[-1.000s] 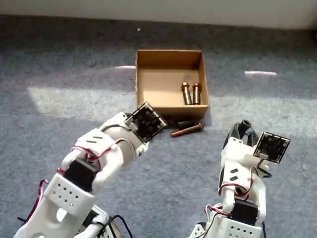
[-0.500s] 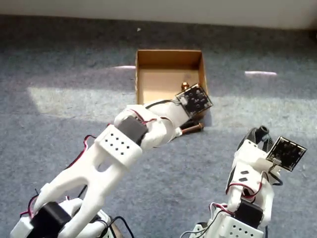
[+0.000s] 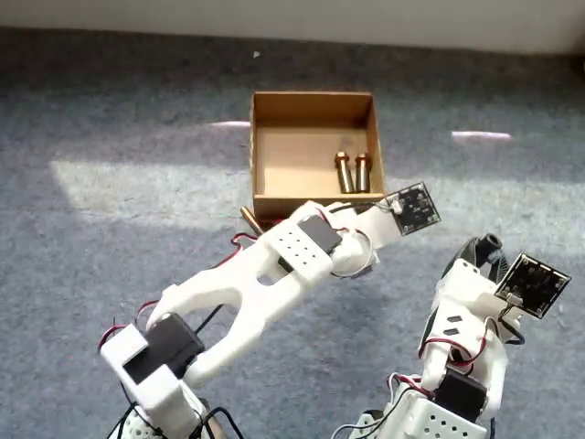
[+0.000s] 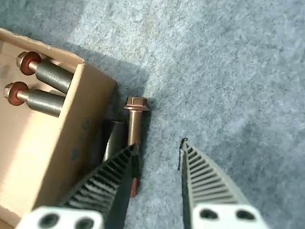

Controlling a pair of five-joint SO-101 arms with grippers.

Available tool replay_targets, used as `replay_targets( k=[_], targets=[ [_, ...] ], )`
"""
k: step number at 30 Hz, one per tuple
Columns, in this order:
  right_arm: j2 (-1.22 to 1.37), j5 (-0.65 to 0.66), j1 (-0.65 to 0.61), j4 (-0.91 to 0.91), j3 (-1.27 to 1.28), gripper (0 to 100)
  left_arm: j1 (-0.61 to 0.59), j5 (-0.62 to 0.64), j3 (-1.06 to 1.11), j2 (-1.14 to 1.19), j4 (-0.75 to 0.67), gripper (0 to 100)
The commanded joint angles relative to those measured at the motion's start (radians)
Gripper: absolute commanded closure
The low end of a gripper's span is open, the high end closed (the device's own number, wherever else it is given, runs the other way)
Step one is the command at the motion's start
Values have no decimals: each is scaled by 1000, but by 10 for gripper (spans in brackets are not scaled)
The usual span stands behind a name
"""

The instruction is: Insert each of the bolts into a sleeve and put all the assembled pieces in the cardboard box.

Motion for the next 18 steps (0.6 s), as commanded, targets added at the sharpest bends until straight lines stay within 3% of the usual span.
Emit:
replay_targets(
  k=[1,18],
  targets=[
    [-18,-12,12,-27,-10,993,13,-9,-81,58,-77,859],
    [-18,-11,4,-27,-10,993,-25,-9,-343,357,-40,860]
  ],
)
